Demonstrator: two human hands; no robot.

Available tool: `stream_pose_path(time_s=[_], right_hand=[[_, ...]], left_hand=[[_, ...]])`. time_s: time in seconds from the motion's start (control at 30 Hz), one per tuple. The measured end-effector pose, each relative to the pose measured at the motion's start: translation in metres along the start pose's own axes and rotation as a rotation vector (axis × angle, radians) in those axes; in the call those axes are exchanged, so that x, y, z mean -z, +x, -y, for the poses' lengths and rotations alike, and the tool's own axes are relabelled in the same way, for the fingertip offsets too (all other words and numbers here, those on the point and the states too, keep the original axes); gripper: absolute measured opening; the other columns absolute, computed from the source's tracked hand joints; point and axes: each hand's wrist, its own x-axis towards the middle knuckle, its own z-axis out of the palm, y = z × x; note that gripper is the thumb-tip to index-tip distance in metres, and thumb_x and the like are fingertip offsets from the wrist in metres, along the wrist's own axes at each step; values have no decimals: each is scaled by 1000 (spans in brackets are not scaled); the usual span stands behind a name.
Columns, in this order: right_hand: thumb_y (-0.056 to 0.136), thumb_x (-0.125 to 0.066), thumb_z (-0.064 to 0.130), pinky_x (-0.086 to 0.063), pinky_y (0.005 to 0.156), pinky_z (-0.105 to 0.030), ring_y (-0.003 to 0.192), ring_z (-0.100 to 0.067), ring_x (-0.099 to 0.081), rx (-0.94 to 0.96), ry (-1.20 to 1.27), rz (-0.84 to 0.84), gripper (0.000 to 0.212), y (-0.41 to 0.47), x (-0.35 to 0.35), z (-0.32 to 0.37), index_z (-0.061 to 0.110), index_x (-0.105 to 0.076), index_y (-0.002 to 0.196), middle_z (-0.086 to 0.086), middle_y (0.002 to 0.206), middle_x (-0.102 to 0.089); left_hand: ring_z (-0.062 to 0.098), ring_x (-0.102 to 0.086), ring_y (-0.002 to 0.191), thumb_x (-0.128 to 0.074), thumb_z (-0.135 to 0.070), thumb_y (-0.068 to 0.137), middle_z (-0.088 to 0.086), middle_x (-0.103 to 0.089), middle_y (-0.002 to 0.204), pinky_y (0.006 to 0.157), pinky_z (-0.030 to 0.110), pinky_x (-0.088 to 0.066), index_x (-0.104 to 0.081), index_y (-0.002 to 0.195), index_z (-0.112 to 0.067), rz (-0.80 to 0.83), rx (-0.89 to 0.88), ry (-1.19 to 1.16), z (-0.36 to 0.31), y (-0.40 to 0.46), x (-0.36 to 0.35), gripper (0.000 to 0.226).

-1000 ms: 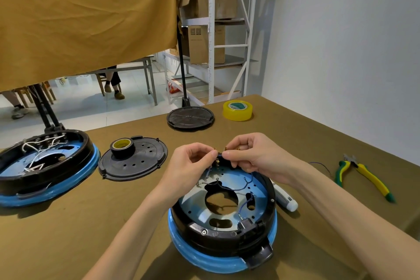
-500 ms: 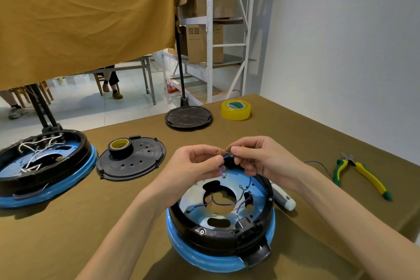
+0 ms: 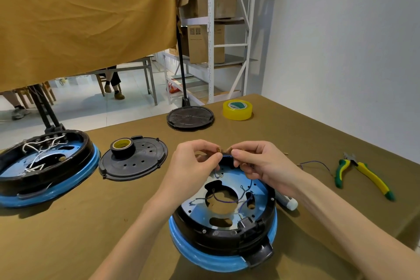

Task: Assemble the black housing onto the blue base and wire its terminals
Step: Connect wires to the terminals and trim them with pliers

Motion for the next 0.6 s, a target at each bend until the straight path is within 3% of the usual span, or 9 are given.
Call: stream_pose_path(time_s=[0.2, 0.33, 0.4, 0.47, 0.53, 0.6], right_hand=[[86, -73, 14, -38, 52, -21, 62, -12, -50, -1, 114, 57, 28, -2, 7, -1, 9, -78, 113, -8, 81, -67], [87, -70, 14, -40, 53, -20, 64, -12, -51, 15, 111, 87, 32, -4, 8, -3, 8, -77, 118, -9, 84, -67], [89, -68, 15, -38, 52, -21, 61, -12, -48, 16, 88, 88, 31, -4, 8, -2, 8, -76, 118, -9, 84, -66], [92, -67, 16, -35, 52, -22, 59, -13, -45, 22, 56, 98, 30, -5, 7, -2, 8, -76, 119, -9, 85, -66], [97, -63, 19, -35, 52, -22, 59, -13, -44, 21, 71, 109, 28, -5, 5, -2, 7, -75, 120, -10, 86, -66], [98, -58, 29, -38, 55, -22, 60, -14, -45, -15, 154, 91, 34, -5, 3, -1, 7, -76, 116, -11, 87, -66]], left_hand=[[8, -72, 74, -73, -18, 95, 1, -79, 80, 79, 26, -62, -81, 94, -29, 120, 162, -294, -2, 0, 0, 13], [8, -68, 75, -73, -21, 94, 3, -80, 89, 90, 34, -60, -83, 95, -22, 123, 271, -428, 0, 2, -3, 10], [8, -68, 71, -74, -19, 93, 4, -80, 87, 81, 28, -62, -83, 93, -20, 100, 249, -423, -1, 1, -4, 9], [9, -68, 64, -74, -15, 93, 0, -78, 75, 65, 19, -58, -81, 89, -19, 33, 117, -260, 0, 0, -4, 9], [11, -70, 64, -74, -14, 93, -3, -76, 70, 62, 21, -57, -79, 87, -22, -42, -15, -70, 1, -1, -5, 11], [12, -71, 66, -75, -15, 93, -4, -75, 70, 64, 23, -59, -78, 87, -23, -63, -46, -38, 1, 0, -5, 11]])
